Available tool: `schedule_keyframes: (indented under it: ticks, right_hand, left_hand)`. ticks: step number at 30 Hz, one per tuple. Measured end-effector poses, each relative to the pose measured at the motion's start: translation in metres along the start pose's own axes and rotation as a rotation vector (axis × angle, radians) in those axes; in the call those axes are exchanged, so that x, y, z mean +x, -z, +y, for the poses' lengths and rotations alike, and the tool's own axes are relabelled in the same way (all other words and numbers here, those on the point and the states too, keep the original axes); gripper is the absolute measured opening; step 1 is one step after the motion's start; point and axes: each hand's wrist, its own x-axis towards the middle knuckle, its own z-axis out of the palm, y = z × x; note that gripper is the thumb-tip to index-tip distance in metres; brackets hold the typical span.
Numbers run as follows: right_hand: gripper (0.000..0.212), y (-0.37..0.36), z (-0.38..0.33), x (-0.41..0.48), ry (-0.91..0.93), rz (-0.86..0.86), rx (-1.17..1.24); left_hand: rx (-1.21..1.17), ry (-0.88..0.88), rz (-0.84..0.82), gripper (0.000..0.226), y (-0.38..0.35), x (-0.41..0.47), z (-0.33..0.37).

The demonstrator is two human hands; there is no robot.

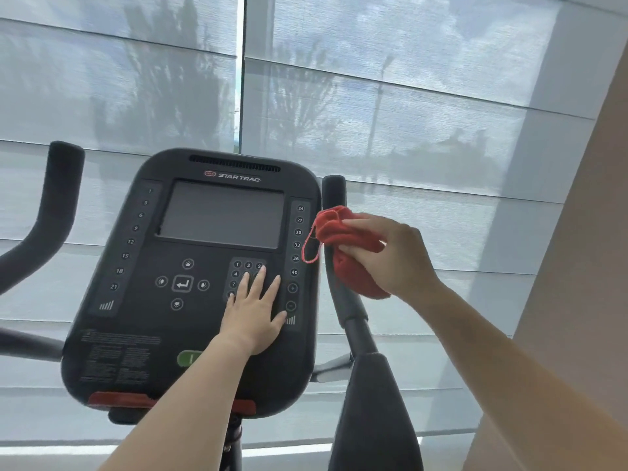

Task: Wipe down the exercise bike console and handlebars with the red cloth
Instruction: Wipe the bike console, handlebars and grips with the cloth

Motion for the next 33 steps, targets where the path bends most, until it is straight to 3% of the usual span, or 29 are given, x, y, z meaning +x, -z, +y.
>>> schedule_keyframes:
  ticks: [3,7,11,19,25,33]
  right_hand:
    - [0.042,-0.015,0.000,0.014,0.002,0.052,-0.059]
    - [0.053,-0.037,0.010,0.000,-0.023,-0.053,-0.187]
    - [0.041,-0.029,0.009,-0.008,-0.051,-0.104,-0.190]
    - [0.037,-0.023,-0.021,0.044,0.084,0.161,-0.251]
    - [0.043,-0.045,-0.020,0.051,0.129,0.082,-0.426]
    - [0.050,-0.051,0.002,0.017,0.057,0.041,-0.375]
  left_hand:
    - [0.028,0.000,0.006,0.065,0.001,0.000,-0.005]
    - [0.032,-0.014,0.011,0.064,-0.001,0.002,-0.008]
    - [0.019,-0.019,0.027,0.064,-0.003,0.003,-0.008]
    - [-0.033,-0.024,0.040,0.063,-0.004,0.001,-0.006]
    - [-0.076,-0.016,0.026,0.063,-0.003,0.001,-0.004]
    - [-0.082,-0.026,0.019,0.063,-0.003,0.001,-0.007]
